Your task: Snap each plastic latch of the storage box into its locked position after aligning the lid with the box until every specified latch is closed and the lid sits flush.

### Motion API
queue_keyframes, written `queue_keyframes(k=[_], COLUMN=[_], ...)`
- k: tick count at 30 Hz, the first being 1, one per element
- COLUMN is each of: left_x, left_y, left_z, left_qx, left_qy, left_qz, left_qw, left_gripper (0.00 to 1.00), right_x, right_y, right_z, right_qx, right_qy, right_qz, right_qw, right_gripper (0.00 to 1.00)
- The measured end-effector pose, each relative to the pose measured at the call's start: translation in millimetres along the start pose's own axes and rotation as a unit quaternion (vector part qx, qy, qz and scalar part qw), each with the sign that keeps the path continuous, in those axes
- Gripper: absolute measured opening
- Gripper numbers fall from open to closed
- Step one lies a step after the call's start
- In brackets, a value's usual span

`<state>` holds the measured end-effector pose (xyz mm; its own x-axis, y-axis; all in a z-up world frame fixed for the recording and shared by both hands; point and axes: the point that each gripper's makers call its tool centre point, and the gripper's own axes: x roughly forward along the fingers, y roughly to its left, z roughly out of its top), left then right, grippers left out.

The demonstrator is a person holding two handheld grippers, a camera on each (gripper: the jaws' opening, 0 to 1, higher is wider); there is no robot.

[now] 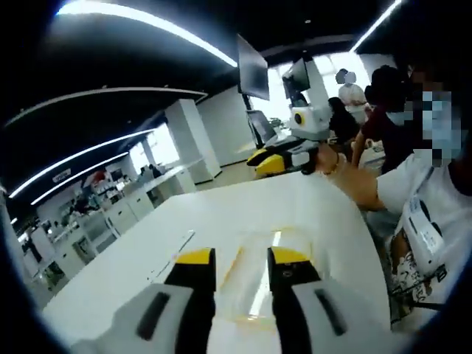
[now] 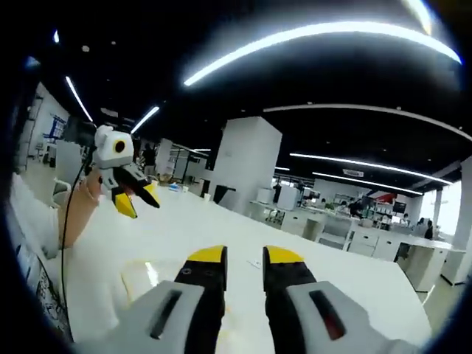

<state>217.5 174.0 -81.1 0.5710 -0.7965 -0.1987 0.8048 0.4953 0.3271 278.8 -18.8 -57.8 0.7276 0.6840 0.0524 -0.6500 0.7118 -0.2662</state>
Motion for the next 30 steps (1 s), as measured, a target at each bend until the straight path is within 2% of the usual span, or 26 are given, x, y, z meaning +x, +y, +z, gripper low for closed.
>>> queue_keyframes(k=[4, 6, 7, 9, 11, 14, 17, 19, 22, 23, 25, 30], left_x=[-19.3, -25.3, -30.4, -36.6, -40.7, -53.4, -70.4, -85.8, -102.7, -103.5, -106.7, -108.3], left_y=[27.1, 23.2, 26.3, 30.5, 28.3, 33.6, 44.1, 52.3, 57.8, 58.5, 62.6, 70.6], left_z=[-22.8, -36.4, -42.8, -47.8, -52.2, -57.5, -62.1, -65.2, -78.2, -82.8, -94.1, -116.0], left_qx=[0.012, 0.035, 0.029, 0.012, 0.005, -0.015, -0.019, -0.025, -0.035, -0.040, -0.057, -0.052], left_qy=[-0.001, 0.010, 0.010, 0.001, -0.006, -0.022, -0.029, -0.038, -0.032, -0.028, -0.027, -0.019], left_qz=[0.092, 0.089, 0.104, 0.127, 0.130, 0.171, 0.229, 0.279, 0.330, 0.334, 0.352, 0.380], left_qw=[0.9957, 0.9954, 0.9941, 0.9919, 0.9915, 0.9849, 0.9729, 0.9592, 0.9429, 0.9413, 0.9339, 0.9233], left_gripper=[0.32, 0.32, 0.32, 0.32, 0.32, 0.33, 0.34, 0.35, 0.38, 0.40, 0.43, 0.45], right_x=[-13.4, -19.3, -26.0, -31.6, -36.9, -52.4, -65.0, -73.1, -83.8, -84.9, -85.9, -83.3], right_y=[-17.8, -11.5, -6.4, -9.4, -15.4, -14.8, -18.2, -22.0, -28.9, -30.5, -34.9, -39.4], right_z=[-4.9, -9.4, -14.2, -17.8, -20.9, -29.0, -41.3, -50.0, -64.6, -68.1, -80.5, -106.0], right_qx=[-0.001, 0.000, -0.003, -0.009, -0.019, -0.023, -0.025, -0.020, -0.016, -0.018, -0.022, -0.001], right_qy=[-0.014, -0.022, -0.025, -0.025, -0.024, -0.031, -0.029, -0.027, -0.027, -0.027, -0.019, -0.007], right_qz=[-0.023, -0.032, -0.042, -0.058, -0.079, -0.113, -0.141, -0.158, -0.180, -0.183, -0.187, -0.185], right_qw=[0.9996, 0.9993, 0.9988, 0.9980, 0.9964, 0.9929, 0.9892, 0.9868, 0.9832, 0.9827, 0.9819, 0.9827], right_gripper=[0.22, 0.23, 0.23, 0.24, 0.24, 0.25, 0.25, 0.25, 0.25, 0.25, 0.25, 0.26])
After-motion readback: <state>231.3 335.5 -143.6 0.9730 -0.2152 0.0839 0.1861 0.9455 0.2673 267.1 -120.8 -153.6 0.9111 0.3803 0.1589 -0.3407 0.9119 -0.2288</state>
